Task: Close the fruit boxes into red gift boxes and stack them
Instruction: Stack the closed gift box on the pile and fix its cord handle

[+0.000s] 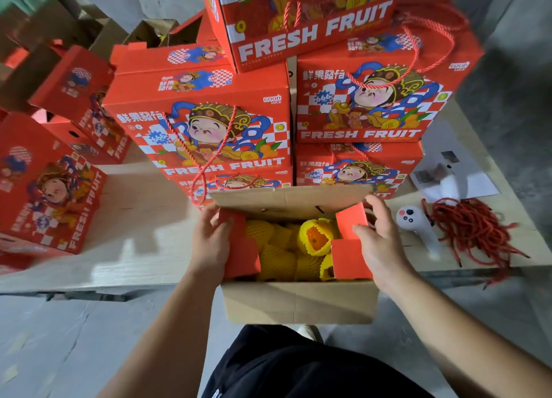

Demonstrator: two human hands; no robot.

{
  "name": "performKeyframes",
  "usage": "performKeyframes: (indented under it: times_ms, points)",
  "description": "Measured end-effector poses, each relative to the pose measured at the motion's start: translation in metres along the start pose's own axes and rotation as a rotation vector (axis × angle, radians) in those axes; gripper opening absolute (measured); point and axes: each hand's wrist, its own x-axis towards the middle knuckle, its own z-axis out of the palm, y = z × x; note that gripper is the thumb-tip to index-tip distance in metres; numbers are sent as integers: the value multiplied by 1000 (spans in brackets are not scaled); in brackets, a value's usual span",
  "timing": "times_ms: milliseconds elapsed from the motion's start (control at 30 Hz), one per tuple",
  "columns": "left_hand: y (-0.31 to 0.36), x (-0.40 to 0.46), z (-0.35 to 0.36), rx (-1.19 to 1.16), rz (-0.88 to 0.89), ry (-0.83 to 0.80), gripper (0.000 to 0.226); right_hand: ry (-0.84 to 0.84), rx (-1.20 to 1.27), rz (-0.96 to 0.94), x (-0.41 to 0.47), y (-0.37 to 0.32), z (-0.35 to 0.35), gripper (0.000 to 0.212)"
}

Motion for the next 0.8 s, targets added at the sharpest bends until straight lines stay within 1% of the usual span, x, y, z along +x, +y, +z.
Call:
performKeyframes:
  times_ms: [100, 133, 167, 200, 267, 300, 333, 400, 433, 500, 533, 600, 667, 700, 800]
  points:
    - [10, 5, 5, -26, 156, 63, 23, 65, 121, -13, 14, -14, 0, 37]
    - [10, 6, 5, -37, 184, 61, 21, 81, 168, 6, 18, -18, 1, 31]
    - [8, 9, 4, -38, 184, 44, 23, 82, 209, 33, 21, -20, 2, 30]
    - [5, 11, 3, -39, 162, 24, 25, 75, 235, 74, 22, -22, 4, 34]
    - [1, 12, 0, -19, 158, -5, 28, 94, 208, 107, 22, -25, 6, 41]
    - [1, 10, -1, 5, 194, -17, 27, 111, 191, 88, 20, -26, 5, 40]
    - [0, 8, -3, 52, 252, -37, 29, 119, 120, 27, 19, -28, 6, 35]
    - [-7, 3, -11, 192, 360, -127, 37, 75, -102, -140, 16, -27, 6, 19]
    - [-12, 0, -16, 262, 379, -172, 42, 25, -214, -195, 16, -25, 6, 14]
    - [-20, -8, -26, 431, 373, -199, 58, -81, -325, -217, 17, -24, 4, 20]
    - [-21, -11, -28, 557, 380, -172, 64, -123, -342, -208, 17, -24, 1, 25]
    - [-16, -12, -23, 860, 431, -70, 67, -183, -355, -185, 18, -25, -2, 29]
    - [-8, -7, -10, 1085, 458, -7, 68, -221, -401, -183, 19, -25, -2, 33]
    - [-3, -4, -3, 1145, 438, -16, 70, -230, -435, -195, 20, -25, -1, 35]
    - [2, 1, 4, 1213, 346, -134, 80, -257, -538, -225, 23, -23, 3, 43]
